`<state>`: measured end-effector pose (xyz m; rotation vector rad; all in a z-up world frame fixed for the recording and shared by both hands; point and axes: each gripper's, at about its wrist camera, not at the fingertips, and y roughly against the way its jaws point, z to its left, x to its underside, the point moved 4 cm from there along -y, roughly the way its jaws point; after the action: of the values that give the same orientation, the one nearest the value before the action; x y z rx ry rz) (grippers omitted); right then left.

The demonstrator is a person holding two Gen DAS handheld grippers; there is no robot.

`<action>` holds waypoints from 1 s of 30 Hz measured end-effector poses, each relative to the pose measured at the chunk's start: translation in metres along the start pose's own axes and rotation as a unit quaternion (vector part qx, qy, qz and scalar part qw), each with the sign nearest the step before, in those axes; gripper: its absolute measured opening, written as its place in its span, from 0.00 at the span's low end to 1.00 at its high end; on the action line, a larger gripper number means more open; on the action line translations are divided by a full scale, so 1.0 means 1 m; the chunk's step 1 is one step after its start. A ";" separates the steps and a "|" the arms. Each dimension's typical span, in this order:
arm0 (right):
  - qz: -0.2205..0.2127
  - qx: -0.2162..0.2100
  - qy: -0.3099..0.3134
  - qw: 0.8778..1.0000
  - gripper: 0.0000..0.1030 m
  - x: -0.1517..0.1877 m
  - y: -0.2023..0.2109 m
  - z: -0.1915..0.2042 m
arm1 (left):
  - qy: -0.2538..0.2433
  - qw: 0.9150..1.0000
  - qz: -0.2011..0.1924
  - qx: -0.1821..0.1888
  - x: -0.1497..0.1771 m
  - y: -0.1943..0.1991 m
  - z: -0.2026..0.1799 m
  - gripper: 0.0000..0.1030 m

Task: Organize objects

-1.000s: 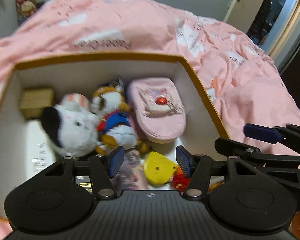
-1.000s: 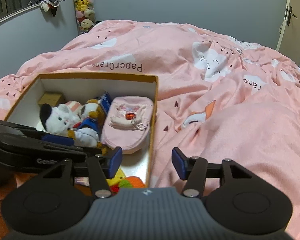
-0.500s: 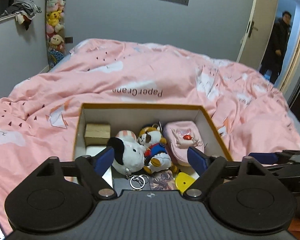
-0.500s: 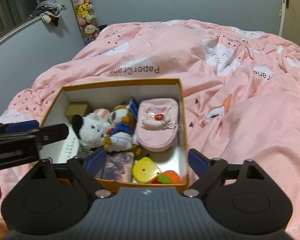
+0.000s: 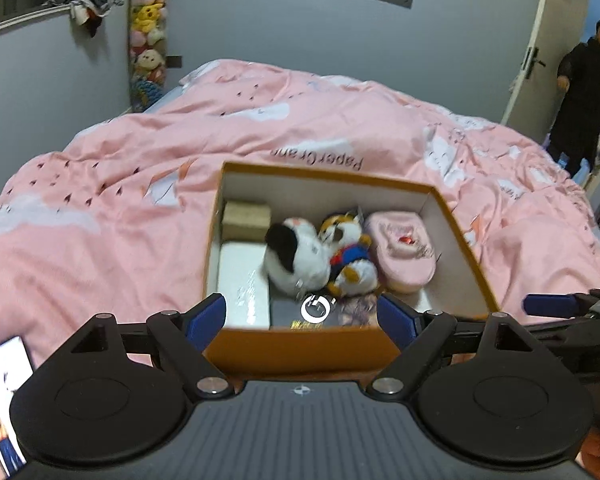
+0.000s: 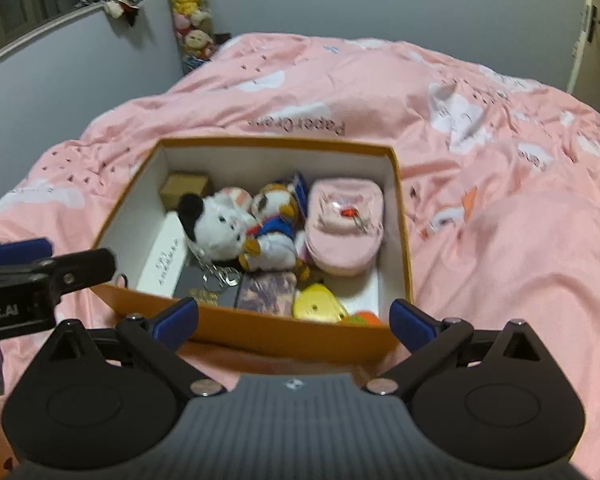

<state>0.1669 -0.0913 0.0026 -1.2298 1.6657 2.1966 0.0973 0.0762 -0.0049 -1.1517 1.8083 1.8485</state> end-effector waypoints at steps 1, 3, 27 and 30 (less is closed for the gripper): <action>0.004 0.002 -0.008 1.000 0.98 0.004 -0.001 -0.002 | -0.002 1.000 0.000 -0.007 0.004 -0.001 0.000 0.96; 0.012 0.003 -0.020 1.000 0.99 0.011 -0.004 -0.004 | -0.008 1.000 0.000 -0.015 0.012 -0.004 -0.001 0.96; 0.074 0.009 -0.015 0.997 0.99 0.036 -0.039 -0.005 | -0.022 0.996 0.078 -0.039 0.046 -0.038 0.003 0.96; 0.075 0.009 -0.015 0.997 0.99 0.036 -0.039 -0.005 | -0.014 0.996 0.083 -0.037 0.047 -0.039 0.005 0.96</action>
<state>0.1666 -0.0930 -0.0505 -1.0960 1.8158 2.2663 0.0940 0.0726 -0.0659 -1.0222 1.8838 2.0294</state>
